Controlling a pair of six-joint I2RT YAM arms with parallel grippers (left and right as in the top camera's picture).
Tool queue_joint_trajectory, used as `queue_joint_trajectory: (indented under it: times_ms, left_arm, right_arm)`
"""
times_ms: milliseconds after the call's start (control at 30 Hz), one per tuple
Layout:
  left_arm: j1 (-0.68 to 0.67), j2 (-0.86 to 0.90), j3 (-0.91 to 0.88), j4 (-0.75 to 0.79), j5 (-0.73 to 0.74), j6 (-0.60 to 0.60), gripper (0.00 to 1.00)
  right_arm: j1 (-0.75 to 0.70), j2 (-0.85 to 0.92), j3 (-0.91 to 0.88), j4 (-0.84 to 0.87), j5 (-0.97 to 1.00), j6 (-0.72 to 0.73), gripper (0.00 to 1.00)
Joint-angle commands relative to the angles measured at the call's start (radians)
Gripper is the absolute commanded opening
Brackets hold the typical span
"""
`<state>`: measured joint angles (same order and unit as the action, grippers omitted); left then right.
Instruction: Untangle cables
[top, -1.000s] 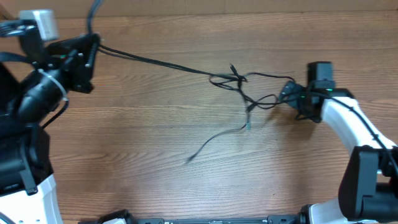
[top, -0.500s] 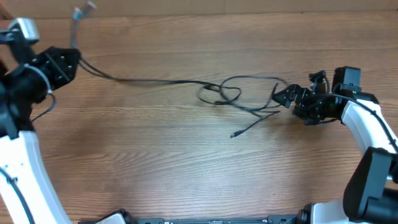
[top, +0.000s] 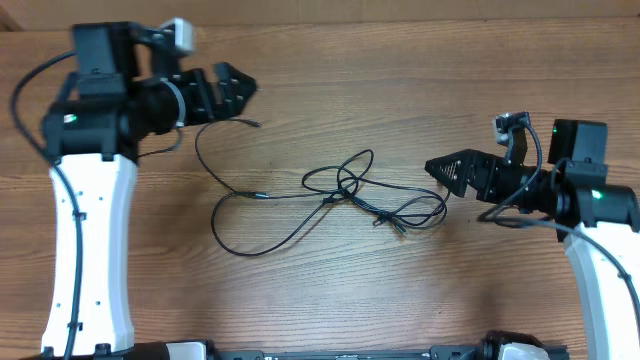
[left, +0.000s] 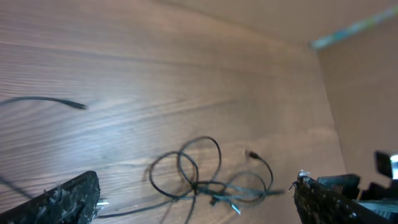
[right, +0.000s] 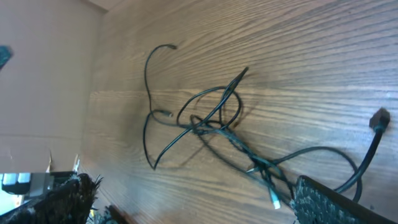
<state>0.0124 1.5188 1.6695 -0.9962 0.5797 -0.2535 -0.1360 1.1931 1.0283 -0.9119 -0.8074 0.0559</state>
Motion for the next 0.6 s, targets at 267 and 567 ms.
queue_joint_trajectory:
  times_ms: [267, 567]
  left_arm:
    - [-0.328, 0.188, 0.006, -0.087, -0.086, 0.013, 0.95]
    - [-0.547, 0.419, 0.006, 0.027, -0.092, 0.082, 0.89]
  right_arm:
    - [0.003, -0.208, 0.005, -0.18, 0.063, -0.008, 1.0]
    - [0.003, -0.209, 0.005, -0.281, 0.1, -0.009, 1.0]
